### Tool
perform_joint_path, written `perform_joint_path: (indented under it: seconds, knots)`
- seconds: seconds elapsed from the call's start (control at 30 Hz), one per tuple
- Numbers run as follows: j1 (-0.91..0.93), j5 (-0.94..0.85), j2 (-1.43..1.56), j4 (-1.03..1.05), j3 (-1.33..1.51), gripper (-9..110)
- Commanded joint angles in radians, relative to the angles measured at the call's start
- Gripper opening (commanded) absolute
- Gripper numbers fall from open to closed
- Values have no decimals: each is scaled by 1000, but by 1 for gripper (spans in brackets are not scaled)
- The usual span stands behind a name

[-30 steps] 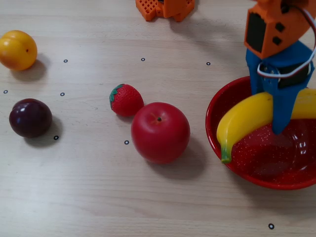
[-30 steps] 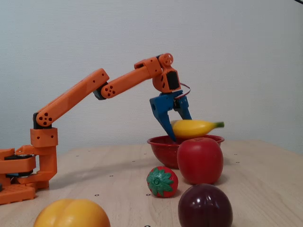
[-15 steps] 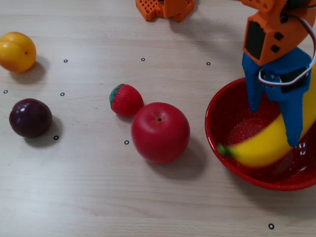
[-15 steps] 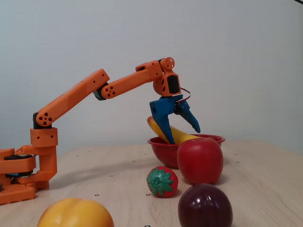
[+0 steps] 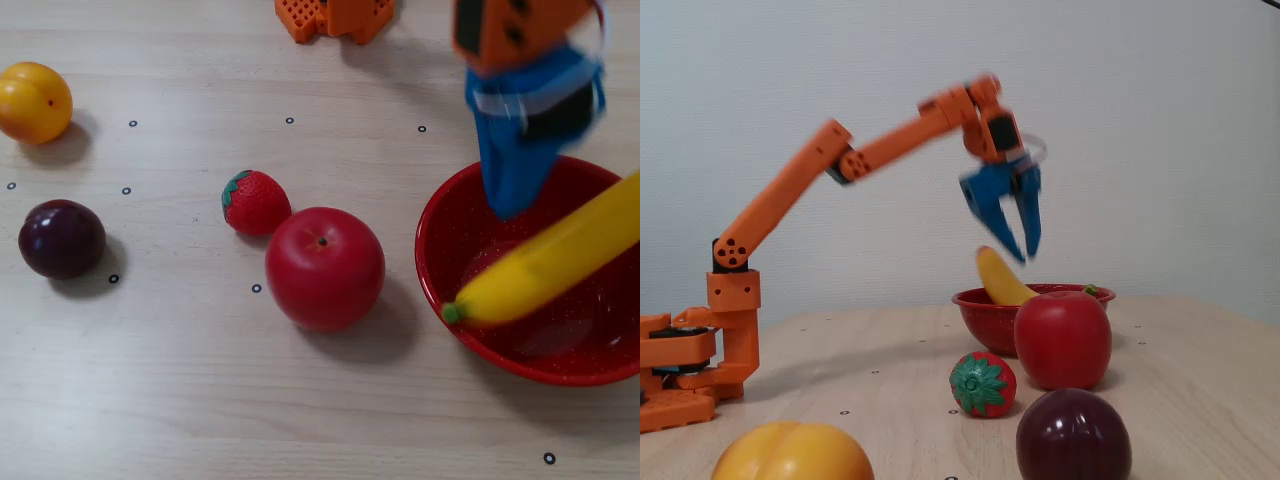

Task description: Put the banana in the red bowl.

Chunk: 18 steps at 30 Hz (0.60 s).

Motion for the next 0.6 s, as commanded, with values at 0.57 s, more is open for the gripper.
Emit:
perform_joint_path:
  seconds: [0.57]
  knots:
    - [-293, -178, 1563, -456, 1563, 0]
